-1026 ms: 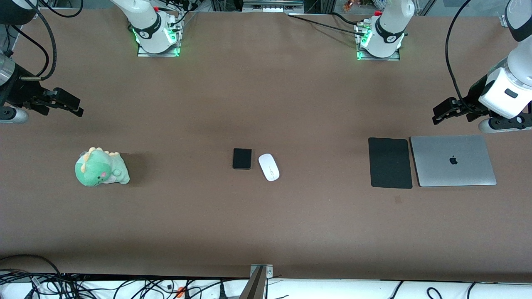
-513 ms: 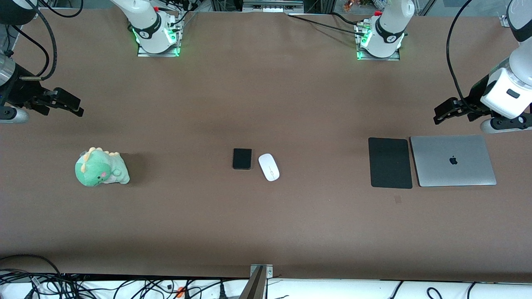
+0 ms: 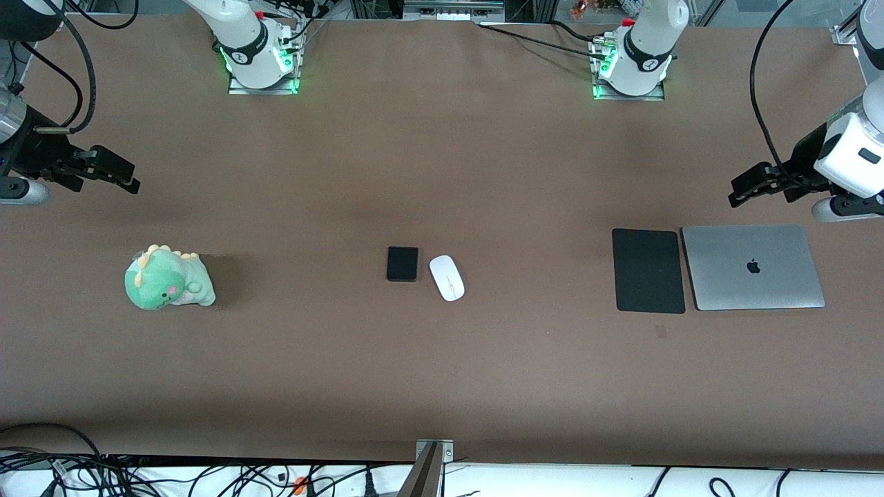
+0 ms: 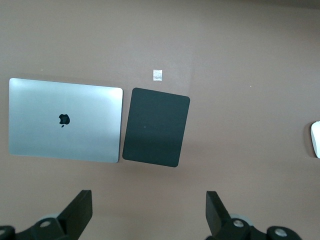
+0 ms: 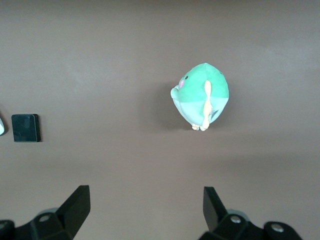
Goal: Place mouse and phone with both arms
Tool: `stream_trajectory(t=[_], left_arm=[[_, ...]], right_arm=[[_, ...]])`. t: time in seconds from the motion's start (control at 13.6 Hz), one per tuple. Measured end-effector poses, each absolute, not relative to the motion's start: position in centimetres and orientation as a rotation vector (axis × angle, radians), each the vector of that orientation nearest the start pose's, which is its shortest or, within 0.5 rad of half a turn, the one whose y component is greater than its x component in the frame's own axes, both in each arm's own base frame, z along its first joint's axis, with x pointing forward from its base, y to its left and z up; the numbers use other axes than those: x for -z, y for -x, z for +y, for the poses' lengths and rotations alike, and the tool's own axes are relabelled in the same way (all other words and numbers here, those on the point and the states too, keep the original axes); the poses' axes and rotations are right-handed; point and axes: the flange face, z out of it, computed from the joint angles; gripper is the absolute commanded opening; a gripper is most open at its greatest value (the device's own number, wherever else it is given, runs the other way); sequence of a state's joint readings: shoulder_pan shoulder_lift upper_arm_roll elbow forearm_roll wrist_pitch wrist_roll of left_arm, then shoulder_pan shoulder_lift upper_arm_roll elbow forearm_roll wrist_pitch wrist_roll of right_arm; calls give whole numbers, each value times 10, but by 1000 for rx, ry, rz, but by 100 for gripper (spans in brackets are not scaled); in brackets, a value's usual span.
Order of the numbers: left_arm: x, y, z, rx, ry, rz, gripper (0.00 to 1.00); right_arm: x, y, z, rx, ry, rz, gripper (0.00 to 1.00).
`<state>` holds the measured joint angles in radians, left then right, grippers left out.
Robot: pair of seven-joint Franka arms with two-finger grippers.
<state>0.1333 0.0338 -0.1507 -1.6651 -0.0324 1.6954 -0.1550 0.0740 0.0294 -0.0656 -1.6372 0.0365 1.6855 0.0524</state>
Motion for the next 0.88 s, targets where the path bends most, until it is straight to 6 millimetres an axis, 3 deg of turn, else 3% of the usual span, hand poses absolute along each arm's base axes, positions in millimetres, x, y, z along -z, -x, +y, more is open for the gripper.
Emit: stream_trajectory(t=[0.88], left_arm=[[-572, -572, -13, -10, 3180, -224, 100]], right_arm=[[-587, -572, 11, 28, 3106, 69, 100]])
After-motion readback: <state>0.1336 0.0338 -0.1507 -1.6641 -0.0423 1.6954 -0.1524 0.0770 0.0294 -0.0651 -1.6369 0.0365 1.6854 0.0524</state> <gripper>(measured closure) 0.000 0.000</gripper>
